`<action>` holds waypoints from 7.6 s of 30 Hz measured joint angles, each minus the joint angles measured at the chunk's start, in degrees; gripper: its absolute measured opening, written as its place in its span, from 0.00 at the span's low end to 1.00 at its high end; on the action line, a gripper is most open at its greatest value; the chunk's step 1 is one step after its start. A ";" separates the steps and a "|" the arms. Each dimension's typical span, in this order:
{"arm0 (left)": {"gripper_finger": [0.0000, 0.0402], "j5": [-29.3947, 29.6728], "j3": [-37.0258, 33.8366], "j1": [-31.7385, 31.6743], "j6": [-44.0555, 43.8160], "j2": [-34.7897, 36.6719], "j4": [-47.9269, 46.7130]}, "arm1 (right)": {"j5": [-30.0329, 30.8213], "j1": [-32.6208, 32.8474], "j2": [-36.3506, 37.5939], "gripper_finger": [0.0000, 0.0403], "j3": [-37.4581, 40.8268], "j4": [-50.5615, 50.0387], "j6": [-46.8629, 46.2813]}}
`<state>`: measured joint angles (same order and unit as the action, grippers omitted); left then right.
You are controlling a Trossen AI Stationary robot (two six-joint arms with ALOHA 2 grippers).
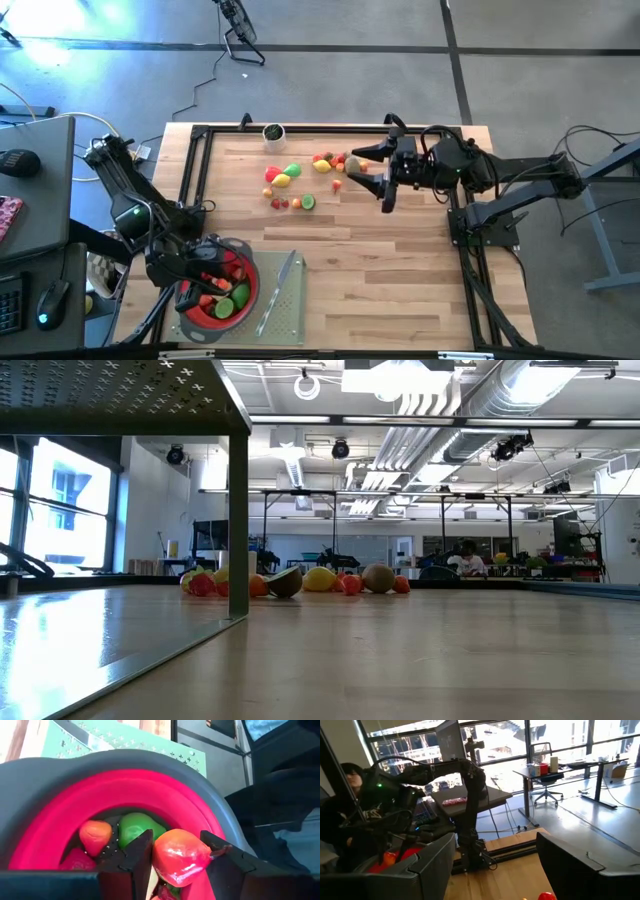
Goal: Pick & Place Fruit
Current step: Put the pear into the red strainer bowl on the shelf, then put the kiwi into the red strainer bowl on the shelf
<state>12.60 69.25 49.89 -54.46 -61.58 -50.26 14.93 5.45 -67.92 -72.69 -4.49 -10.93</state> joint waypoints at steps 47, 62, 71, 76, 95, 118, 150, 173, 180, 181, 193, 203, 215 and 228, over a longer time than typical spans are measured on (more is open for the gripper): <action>0.41 1.30 0.11 -0.04 -1.75 2.93 4.47 | -0.10 0.01 -0.02 0.67 0.00 -1.28 0.18; 0.41 14.02 0.11 -0.04 6.10 6.01 11.07 | -0.10 0.00 -0.02 0.67 0.00 -1.44 0.18; 0.30 25.35 0.11 -0.04 17.31 6.80 19.32 | -0.09 0.00 -0.02 0.67 0.00 -1.44 0.19; 0.24 31.15 0.11 -0.04 23.19 6.72 24.44 | -0.09 0.01 -0.02 0.67 0.00 -1.42 0.18; 0.23 44.78 0.11 -1.32 36.56 4.92 34.47 | -1.87 0.07 -0.02 0.67 -0.02 -6.31 -3.02; 0.23 18.52 0.11 -25.97 47.08 9.49 34.37 | 0.12 -1.06 -0.02 0.67 -0.02 -6.99 -2.77; 0.23 18.38 0.10 -29.64 45.24 18.81 19.43 | 0.14 -21.06 -13.93 0.67 -0.02 -18.44 -19.45; 0.23 21.44 0.10 -29.66 44.98 18.58 19.23 | -2.02 -29.65 -22.58 0.79 0.00 -32.22 -20.34; 0.23 21.59 0.09 -29.66 44.98 18.58 19.24 | -2.97 -30.80 -22.58 0.76 2.30 -31.64 -19.12; 0.23 21.59 0.09 -29.66 44.98 18.58 19.23 | -3.10 -30.79 -22.58 0.77 3.15 -31.32 -18.84; 0.23 22.84 0.10 -29.66 44.04 18.58 19.25 | -9.86 -30.66 -23.45 0.81 10.49 -20.81 -9.70; 0.23 22.95 0.09 -29.64 43.45 18.58 19.81 | -10.49 -30.17 -32.60 0.80 10.36 -19.16 -7.19; 0.23 22.99 0.10 -29.65 43.45 18.58 19.91 | -10.57 -30.21 -37.95 0.80 10.34 -14.29 -2.72; 0.23 23.02 0.10 -29.64 43.43 18.58 19.67 | -11.06 -30.21 -38.42 0.80 10.34 -9.72 -1.41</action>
<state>35.62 69.35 20.25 -11.03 -43.00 -30.59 3.87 -24.75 -106.34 -62.35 -14.21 -12.34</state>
